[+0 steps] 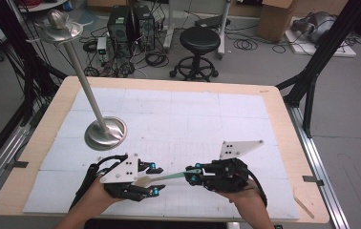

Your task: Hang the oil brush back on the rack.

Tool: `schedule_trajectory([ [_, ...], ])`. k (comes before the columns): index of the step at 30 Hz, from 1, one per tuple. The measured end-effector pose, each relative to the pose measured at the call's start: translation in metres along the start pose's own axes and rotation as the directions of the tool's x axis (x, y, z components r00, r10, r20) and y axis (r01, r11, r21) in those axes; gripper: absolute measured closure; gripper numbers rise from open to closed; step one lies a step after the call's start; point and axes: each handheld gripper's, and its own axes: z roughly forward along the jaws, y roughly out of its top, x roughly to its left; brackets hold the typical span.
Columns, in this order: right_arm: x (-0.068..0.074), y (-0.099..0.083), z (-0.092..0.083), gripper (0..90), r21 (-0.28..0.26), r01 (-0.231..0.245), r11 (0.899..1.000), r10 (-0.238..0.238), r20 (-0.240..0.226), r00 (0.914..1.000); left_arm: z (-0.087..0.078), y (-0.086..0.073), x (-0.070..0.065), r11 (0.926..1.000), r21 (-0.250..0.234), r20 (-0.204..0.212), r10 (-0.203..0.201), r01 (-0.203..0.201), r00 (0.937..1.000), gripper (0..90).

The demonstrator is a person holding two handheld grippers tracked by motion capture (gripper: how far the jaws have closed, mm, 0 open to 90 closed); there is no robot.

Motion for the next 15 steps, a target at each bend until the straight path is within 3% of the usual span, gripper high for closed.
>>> schedule_trajectory([
  [9, -0.0005, 0.0021, 0.0016, 75.4, 0.008, -0.054, 0.998, 0.054, 0.020, 0.9983, 0.0040, 0.0002, 0.0001, 1.0000, 0.008, -0.055, 0.000, 0.000, 0.9985, 55.0],
  [15, -0.0032, 0.0006, 0.0063, 75.4, 0.001, -0.068, 0.998, 0.068, 0.013, 0.9976, 0.0098, -0.0001, -0.0014, 0.9998, 0.020, -0.061, 0.009, -0.007, 0.9981, 56.9],
])
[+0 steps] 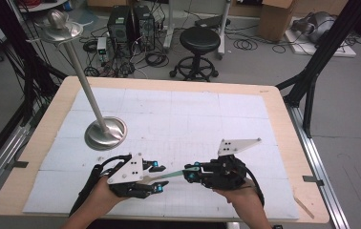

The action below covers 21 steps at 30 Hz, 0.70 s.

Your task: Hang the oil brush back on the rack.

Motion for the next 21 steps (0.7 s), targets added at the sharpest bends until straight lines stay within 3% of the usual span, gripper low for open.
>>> schedule_trajectory([
  [9, -0.0005, 0.0020, 0.0055, 75.5, 0.003, -0.012, 1.000, 0.012, -0.014, 0.9998, 0.0037, -0.0040, -0.0012, 0.9996, 0.028, -0.014, -0.002, 0.002, 0.9999, 65.2],
  [17, 0.0000, 0.0036, 0.0043, 75.6, -0.001, -0.025, 1.000, 0.025, -0.010, 0.9996, 0.0086, -0.0087, -0.0041, 0.9994, 0.035, 0.010, 0.000, -0.001, 1.0000, 79.9],
  [21, 0.0005, 0.0049, 0.0047, 74.6, -0.009, -0.010, 1.000, 0.010, -0.011, 0.9999, 0.0095, -0.0094, -0.0038, 0.9997, 0.018, 0.037, -0.017, 0.017, 0.9992, 81.5],
])
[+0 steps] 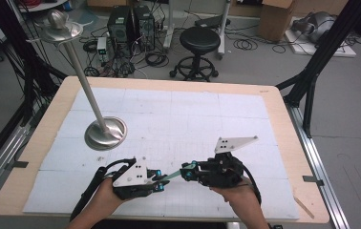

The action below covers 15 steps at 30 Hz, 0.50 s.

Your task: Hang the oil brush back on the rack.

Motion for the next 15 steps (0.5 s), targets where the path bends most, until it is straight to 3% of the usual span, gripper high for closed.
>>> schedule_trajectory([
  [1, 0.000, 0.000, 0.000, 73.0, -0.008, 0.012, 1.000, -0.012, -0.004, 0.9999, 0.000, 0.000, 0.001, 1.0000, -0.003, 0.010, -0.008, 0.008, 0.9999, 81.8],
  [4, 0.002, 0.001, -0.004, 50.1, -0.080, 0.045, 0.996, -0.045, 0.007, 0.9990, -0.002, 0.000, 0.002, 0.9979, -0.045, 0.030, -0.046, 0.047, 0.9985, 82.1],
  [7, 0.004, -0.001, -0.011, 36.3, -0.165, 0.106, 0.981, -0.105, 0.017, 0.9943, -0.005, -0.001, 0.004, 0.9945, -0.076, 0.049, -0.069, 0.073, 0.9964, 82.2],
  [12, 0.004, -0.012, -0.022, 28.0, -0.262, 0.144, 0.954, -0.140, 0.034, 0.9896, -0.012, -0.004, 0.009, 0.9800, -0.146, 0.083, -0.124, 0.135, 0.9889, 82.2],
  [15, 0.003, -0.018, -0.026, 23.9, -0.290, 0.180, 0.940, -0.175, 0.045, 0.9835, -0.017, -0.005, 0.014, 0.9634, -0.210, 0.130, -0.141, 0.167, 0.9813, 82.2],
])
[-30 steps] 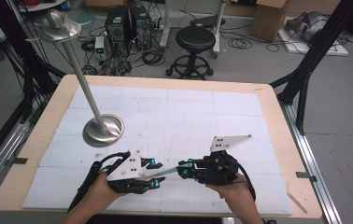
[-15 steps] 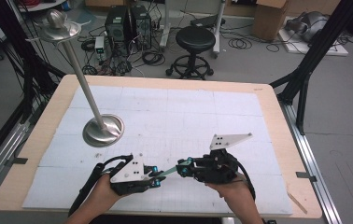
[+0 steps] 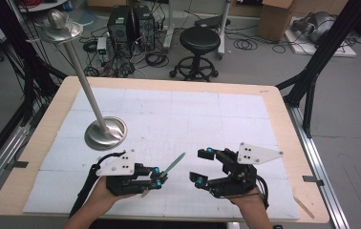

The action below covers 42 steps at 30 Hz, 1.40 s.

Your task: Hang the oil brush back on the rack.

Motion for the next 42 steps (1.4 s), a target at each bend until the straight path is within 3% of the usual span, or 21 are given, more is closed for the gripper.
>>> schedule_trajectory([
  [3, -0.001, -0.003, -0.004, 23.9, -0.017, 0.009, 1.000, -0.010, -0.022, 0.9997, -0.004, 0.001, 0.002, 0.9987, -0.049, 0.038, -0.012, 0.014, 0.9992, 82.2],
  [5, -0.004, -0.005, -0.004, 22.0, -0.023, 0.002, 1.000, -0.004, -0.067, 0.9978, -0.005, 0.002, 0.003, 0.9974, -0.069, 0.054, -0.014, 0.018, 0.9985, 82.2],
  [10, -0.006, -0.005, -0.001, 22.9, -0.017, 0.019, 1.000, -0.020, -0.068, 0.9975, -0.007, 0.002, 0.003, 0.9964, -0.082, 0.072, -0.014, 0.020, 0.9973, 82.2],
  [13, -0.006, -0.005, 0.003, 27.4, -0.034, 0.032, 0.999, -0.035, -0.092, 0.9951, -0.006, 0.002, 0.001, 0.9964, -0.084, 0.091, -0.004, 0.012, 0.9959, 82.2],
  [19, -0.004, -0.001, 0.015, 38.3, -0.047, 0.073, 0.996, -0.080, -0.160, 0.9838, -0.006, 0.002, 0.001, 0.9970, -0.077, 0.114, 0.000, 0.009, 0.9934, 82.2],
  [28, 0.000, 0.012, 0.033, 52.8, -0.060, 0.137, 0.989, -0.148, -0.241, 0.9593, -0.002, 0.001, -0.004, 0.9982, -0.060, 0.165, 0.016, -0.006, 0.9862, 82.1],
  [42, -0.001, 0.015, 0.035, 75.8, -0.109, 0.139, 0.984, -0.167, -0.331, 0.9288, -0.002, 0.001, -0.005, 0.9984, -0.053, 0.188, 0.029, -0.019, 0.9817, 82.1],
])
